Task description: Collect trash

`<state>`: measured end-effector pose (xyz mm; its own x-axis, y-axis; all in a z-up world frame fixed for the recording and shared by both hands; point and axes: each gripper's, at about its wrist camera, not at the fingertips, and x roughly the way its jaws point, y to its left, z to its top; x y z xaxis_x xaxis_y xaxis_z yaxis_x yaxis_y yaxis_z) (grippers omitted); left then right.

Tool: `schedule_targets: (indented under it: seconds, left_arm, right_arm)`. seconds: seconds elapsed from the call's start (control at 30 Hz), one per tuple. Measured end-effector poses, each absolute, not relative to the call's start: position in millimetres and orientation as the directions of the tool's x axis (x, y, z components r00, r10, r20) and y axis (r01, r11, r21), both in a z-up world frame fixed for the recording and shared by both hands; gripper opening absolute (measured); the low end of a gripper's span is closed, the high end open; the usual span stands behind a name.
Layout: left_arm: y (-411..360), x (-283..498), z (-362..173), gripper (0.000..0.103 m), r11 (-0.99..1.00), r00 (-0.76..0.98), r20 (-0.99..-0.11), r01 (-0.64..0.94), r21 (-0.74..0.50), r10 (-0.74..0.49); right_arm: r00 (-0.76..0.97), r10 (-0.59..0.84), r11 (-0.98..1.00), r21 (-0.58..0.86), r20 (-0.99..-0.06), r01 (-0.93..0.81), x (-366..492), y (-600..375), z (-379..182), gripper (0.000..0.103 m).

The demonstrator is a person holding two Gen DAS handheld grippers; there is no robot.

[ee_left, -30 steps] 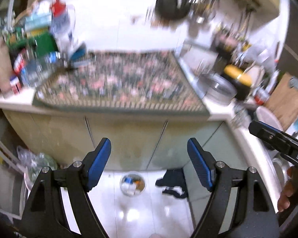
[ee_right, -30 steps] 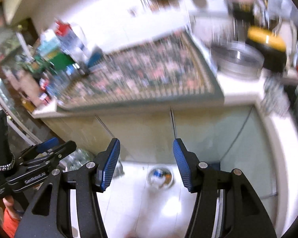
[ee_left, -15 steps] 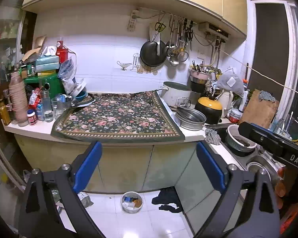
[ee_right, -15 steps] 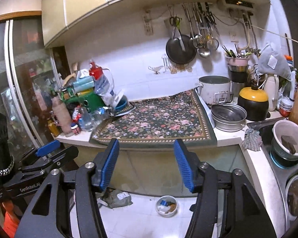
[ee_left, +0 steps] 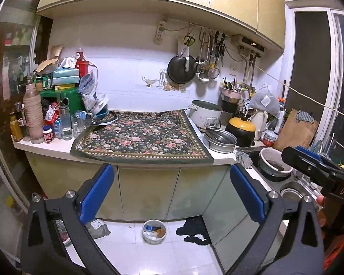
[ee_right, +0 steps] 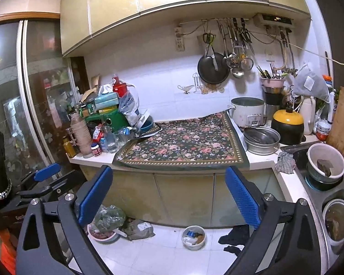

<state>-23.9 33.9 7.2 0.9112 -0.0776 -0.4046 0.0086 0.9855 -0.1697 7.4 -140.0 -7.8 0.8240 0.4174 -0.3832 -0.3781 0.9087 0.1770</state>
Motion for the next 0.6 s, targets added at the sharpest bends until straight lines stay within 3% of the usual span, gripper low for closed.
schedule_targets:
  seconds: [0.6]
  left_arm:
    - [31.9,-18.1,11.4,0.102,0.985,0.910,-0.405,0.021,-0.171,-0.090]
  right_arm:
    - [0.817,0.421,0.907,0.182,-0.395,-0.379,1.6,-134.6,-7.4,0.098]
